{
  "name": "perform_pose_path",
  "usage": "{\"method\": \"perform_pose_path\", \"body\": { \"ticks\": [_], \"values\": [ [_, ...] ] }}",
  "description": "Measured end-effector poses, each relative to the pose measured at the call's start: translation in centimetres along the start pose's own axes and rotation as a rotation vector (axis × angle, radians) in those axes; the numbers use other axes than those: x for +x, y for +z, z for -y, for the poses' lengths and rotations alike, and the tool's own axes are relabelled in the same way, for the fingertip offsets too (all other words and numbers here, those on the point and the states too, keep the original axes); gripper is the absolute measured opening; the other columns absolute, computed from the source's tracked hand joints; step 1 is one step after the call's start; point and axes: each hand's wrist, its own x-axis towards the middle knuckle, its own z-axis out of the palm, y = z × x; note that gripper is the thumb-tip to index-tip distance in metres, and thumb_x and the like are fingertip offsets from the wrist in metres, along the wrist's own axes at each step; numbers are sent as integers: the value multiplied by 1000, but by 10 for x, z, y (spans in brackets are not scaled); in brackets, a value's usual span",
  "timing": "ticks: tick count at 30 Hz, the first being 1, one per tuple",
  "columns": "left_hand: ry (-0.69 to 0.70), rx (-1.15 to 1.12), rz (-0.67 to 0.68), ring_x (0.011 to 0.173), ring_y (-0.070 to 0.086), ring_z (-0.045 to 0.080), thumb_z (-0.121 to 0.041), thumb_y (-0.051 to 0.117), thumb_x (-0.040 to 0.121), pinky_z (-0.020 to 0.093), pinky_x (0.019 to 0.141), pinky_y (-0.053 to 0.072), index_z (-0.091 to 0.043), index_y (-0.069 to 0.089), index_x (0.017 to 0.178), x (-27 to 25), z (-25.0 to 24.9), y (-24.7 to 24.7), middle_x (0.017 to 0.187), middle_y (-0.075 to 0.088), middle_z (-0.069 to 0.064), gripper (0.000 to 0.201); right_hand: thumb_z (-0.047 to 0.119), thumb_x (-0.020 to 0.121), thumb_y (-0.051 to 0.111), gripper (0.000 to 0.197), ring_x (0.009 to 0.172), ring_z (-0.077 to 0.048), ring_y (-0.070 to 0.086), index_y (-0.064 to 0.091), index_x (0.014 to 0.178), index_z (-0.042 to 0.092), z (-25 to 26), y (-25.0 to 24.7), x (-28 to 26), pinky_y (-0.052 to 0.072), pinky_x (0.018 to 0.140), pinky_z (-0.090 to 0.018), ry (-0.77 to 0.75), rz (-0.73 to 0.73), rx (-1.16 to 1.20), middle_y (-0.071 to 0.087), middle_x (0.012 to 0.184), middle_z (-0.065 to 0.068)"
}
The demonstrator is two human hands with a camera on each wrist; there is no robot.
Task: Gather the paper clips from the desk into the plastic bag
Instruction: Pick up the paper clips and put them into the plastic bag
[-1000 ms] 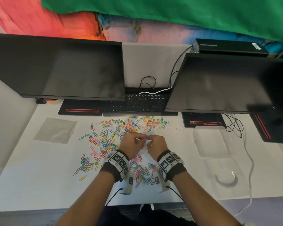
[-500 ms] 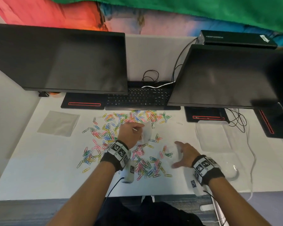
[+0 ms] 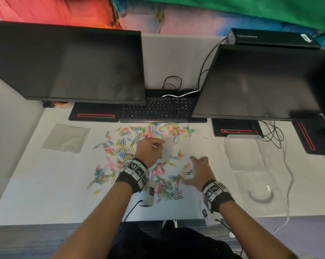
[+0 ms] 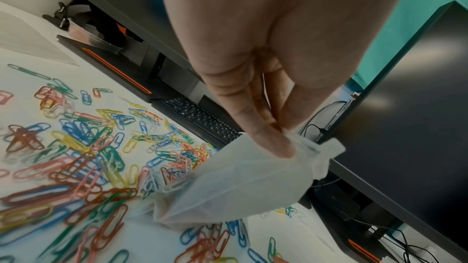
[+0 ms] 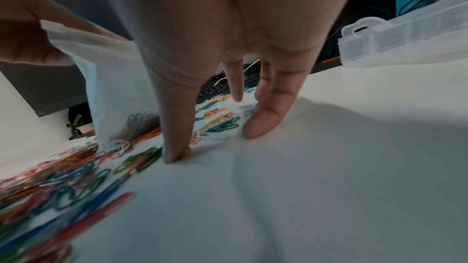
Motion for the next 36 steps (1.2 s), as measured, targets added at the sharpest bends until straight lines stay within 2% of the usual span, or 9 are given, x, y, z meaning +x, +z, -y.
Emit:
{"method": "perform_pose_path", "body": {
  "ticks": [2, 5, 8, 10, 16, 19, 22, 29, 36],
  "values": [
    [10, 17, -9, 59, 72, 15, -7, 59, 92, 22, 63, 61, -15, 76, 105, 1, 2, -2, 90, 76, 3, 23, 54, 66, 78, 95, 121, -23, 40, 35, 145, 24, -1, 2, 5, 39, 102, -30, -60, -32, -62, 30, 134, -3],
    [15, 35, -19, 61, 72, 16, -8, 58, 91, 26, 70, 62, -15, 77, 104, 2, 4, -3, 88, 77, 3, 24, 38, 78, 75, 61, 116, -19, 43, 57, 133, 20, 2, 7, 7, 36, 104, -25, -164, -44, -4, 40, 131, -2],
    [18, 23, -12, 60, 72, 18, -8, 58, 91, 32, 69, 63, -14, 77, 104, 2, 5, -4, 84, 76, 4, 24, 22, 83, 72, 28, 94, -14, 55, 73, 111, 18, 8, 12, 8, 46, 88, -21, -230, -127, 32, 55, 114, -2],
    [18, 16, -4, 58, 72, 18, -7, 59, 91, 31, 66, 63, -14, 77, 104, 2, 6, -4, 82, 76, 3, 23, 18, 88, 67, 17, 85, -15, 58, 76, 101, 16, 14, 13, 9, 41, 79, -14, -259, -162, -2, 61, 103, -2],
    [14, 29, 27, 58, 72, 14, -8, 59, 91, 21, 62, 60, -15, 76, 103, 1, 3, -1, 83, 76, 3, 22, 11, 84, 58, 20, 86, -21, 66, 75, 94, 7, 28, 1, 17, 54, 81, -27, -161, -103, -77, 72, 97, -6],
    [29, 27, 36, 57, 72, 16, -7, 60, 91, 24, 61, 61, -12, 76, 103, -1, 1, 1, 83, 76, 6, 21, 10, 74, 75, 11, 75, -12, 65, 79, 84, 11, 26, -15, 24, 56, 81, -23, 47, -118, 175, 76, 88, -4],
    [34, 33, 45, 58, 72, 19, -7, 61, 91, 30, 65, 63, -12, 76, 103, -3, 1, 3, 80, 75, 6, 20, 13, 69, 84, 13, 68, -5, 66, 79, 80, 15, 26, -30, 19, 54, 66, -11, 188, -156, 509, 74, 76, 2],
    [46, 62, 64, 56, 70, 13, -6, 62, 90, 20, 64, 58, -11, 76, 101, -5, 1, 15, 76, 74, 3, 19, -1, 70, 78, 19, 63, 1, 67, 79, 82, 14, 68, -45, 2, 50, 62, -10, -17, -229, 833, 74, 74, 5],
    [102, 91, 88, 59, 71, 16, -8, 65, 90, 37, 67, 62, -12, 77, 99, -7, -2, 22, 78, 75, 3, 15, 2, 77, 73, 13, 65, 2, 65, 78, 87, 10, 81, -26, 7, 54, 70, -13, -81, -221, 679, 74, 79, -2]
  ]
}}
